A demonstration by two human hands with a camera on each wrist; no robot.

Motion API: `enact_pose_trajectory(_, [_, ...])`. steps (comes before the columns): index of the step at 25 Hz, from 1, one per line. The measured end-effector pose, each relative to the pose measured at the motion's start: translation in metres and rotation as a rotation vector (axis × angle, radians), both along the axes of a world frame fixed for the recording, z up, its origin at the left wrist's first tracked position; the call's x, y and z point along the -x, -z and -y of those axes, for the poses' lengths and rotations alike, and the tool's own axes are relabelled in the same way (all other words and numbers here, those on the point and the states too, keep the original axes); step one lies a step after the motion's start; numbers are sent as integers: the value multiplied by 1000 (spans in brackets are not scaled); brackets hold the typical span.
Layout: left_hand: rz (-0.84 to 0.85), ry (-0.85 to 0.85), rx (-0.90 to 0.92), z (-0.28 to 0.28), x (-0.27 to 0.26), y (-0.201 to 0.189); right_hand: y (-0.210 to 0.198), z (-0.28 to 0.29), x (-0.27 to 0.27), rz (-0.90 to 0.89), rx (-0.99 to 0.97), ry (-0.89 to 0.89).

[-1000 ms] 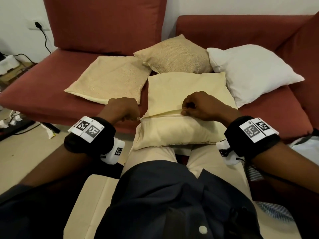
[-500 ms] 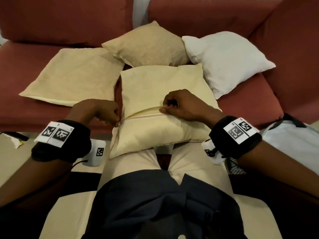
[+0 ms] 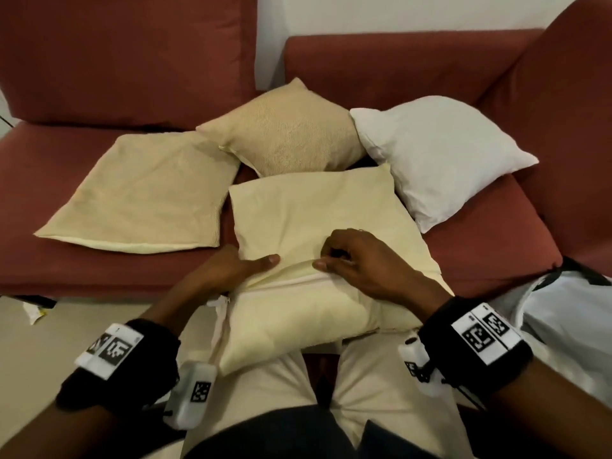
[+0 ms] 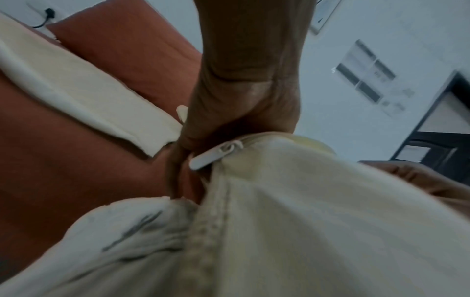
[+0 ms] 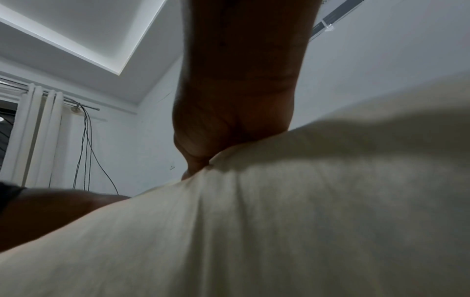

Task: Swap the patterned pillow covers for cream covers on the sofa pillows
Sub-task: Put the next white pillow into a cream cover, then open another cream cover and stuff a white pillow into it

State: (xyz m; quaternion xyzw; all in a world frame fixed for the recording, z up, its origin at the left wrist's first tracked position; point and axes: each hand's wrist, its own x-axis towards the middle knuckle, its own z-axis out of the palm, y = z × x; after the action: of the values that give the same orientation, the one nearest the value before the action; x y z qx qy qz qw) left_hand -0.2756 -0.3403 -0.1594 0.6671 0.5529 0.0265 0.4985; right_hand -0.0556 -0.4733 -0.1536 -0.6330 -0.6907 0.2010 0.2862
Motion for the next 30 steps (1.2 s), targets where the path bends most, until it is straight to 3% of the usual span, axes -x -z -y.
enact_pose_trajectory(4, [334,-111,98,15,-4,-9,-7,-1,5,-48,15,-7])
enact_pose_trajectory(7, [514,-144,-93,14,-14,-52,-23,5,-8,-215,-71,33])
enact_pose_trajectory(10, [578,-63,-431,1,-36,-127,-49,0,-30,-318,-153,84])
enact_pose_trajectory(13, [430,198,-916,-11,-68,-201,-72,-18,-66,-207,-175,121])
enact_pose_trajectory(16, [-30,438,-1522,-28,-116,-231,-73,-41,-111,-25,-162,202])
enact_pose_trajectory(19, [-316,594,-1830,-71,-185,-205,-55,-71,-167,220,-26,346])
enact_pose_trajectory(21, [-374,667,-1910,-119,-234,-166,-40,-96,-206,391,85,446])
enact_pose_trajectory(23, [-486,773,-1841,-160,-264,-121,-24,-117,-233,505,227,527])
enact_pose_trajectory(25, [-583,776,-1659,-195,-283,-78,-3,-139,-257,520,343,592])
enact_pose_trajectory(27, [-578,724,-1529,-228,-301,-34,30,-163,-276,531,443,623])
enact_pose_trajectory(30, [-483,724,-1473,-258,-322,2,72,-189,-276,673,472,641])
